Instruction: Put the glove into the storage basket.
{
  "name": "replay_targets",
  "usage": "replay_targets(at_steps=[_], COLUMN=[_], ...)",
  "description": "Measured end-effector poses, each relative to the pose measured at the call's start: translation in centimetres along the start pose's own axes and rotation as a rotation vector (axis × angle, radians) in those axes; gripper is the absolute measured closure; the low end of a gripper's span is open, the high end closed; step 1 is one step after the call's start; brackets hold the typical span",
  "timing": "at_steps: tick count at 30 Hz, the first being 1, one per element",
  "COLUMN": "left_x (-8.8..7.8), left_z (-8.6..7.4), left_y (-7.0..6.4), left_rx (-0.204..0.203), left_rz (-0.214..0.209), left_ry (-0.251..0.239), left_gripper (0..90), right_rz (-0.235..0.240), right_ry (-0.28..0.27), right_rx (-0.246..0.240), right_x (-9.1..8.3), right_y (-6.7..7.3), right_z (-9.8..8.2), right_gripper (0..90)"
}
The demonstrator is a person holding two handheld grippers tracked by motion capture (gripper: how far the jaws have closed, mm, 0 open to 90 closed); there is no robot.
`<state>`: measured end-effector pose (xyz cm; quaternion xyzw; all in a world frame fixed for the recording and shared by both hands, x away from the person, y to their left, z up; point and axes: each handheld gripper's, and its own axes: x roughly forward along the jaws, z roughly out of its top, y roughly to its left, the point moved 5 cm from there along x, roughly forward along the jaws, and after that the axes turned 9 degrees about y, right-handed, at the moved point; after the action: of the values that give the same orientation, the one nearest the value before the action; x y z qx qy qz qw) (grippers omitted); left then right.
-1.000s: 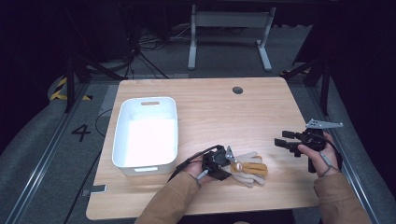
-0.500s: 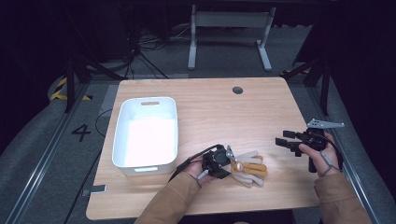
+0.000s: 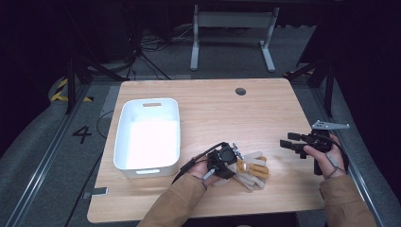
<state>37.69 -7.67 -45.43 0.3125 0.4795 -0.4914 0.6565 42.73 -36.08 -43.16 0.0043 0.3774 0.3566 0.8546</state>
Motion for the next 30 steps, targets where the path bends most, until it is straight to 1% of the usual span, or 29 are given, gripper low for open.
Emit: replay_targets(at_steps=[2, 3, 4, 6, 9, 11, 12, 14, 18, 20, 22, 23, 30], left_x=[-0.3, -0.5, -0.5, -0.8, -1.2, -1.5, -1.7, -2.1, -2.7, -3.3, -3.8, -4.0, -5.4], left_z=[0.0, 0.0, 0.0, 0.0, 0.1, 0.2, 0.3, 0.5, 0.9, 1.1, 1.2, 1.2, 1.2], left_y=[0.1, 0.1, 0.2, 0.4, 0.5, 0.6, 0.7, 0.6, 0.6, 0.7, 0.8, 0.8, 1.2], left_rx=[-0.003, -0.013, -0.011, -0.015, -0.033, -0.036, -0.026, -0.037, -0.042, -0.046, -0.054, -0.064, -0.096], left_rz=[0.001, -0.003, -0.003, -0.001, -0.002, -0.003, 0.001, -0.009, -0.013, -0.010, -0.010, -0.012, -0.021], left_ry=[-0.011, -0.013, -0.018, -0.015, -0.010, -0.005, -0.005, -0.004, 0.006, 0.016, 0.020, 0.027, 0.032], left_gripper=[70.2, 70.2, 70.2, 70.1, 70.1, 70.2, 70.1, 70.1, 70.1, 70.1, 70.1, 70.2, 70.2], right_rz=[-0.001, -0.001, -0.003, -0.004, -0.009, -0.009, -0.010, -0.008, -0.008, -0.009, -0.007, -0.010, -0.010], right_ry=[0.000, -0.001, -0.002, 0.000, 0.002, 0.000, 0.000, 0.001, 0.001, 0.007, 0.018, 0.027, 0.045], right_rx=[0.001, 0.003, 0.005, 0.010, 0.009, 0.008, 0.008, 0.010, 0.015, 0.024, 0.024, 0.032, 0.027], right_x=[0.0, 0.0, -0.1, -0.1, -0.1, -0.1, -0.1, -0.1, -0.2, -0.2, -0.1, 0.0, 0.5], right_y=[0.0, 0.0, -0.1, -0.2, -0.3, -0.4, -0.4, -0.4, -0.5, -0.6, -0.7, -0.8, -0.9], right_z=[0.0, 0.0, 0.0, 0.0, 0.0, 0.1, 0.1, 0.0, 0.0, 0.0, -0.1, -0.1, 0.4], right_gripper=[32.6, 32.6, 32.6, 32.6, 32.6, 32.7, 32.7, 32.7, 32.8, 32.8, 32.7, 32.8, 33.0])
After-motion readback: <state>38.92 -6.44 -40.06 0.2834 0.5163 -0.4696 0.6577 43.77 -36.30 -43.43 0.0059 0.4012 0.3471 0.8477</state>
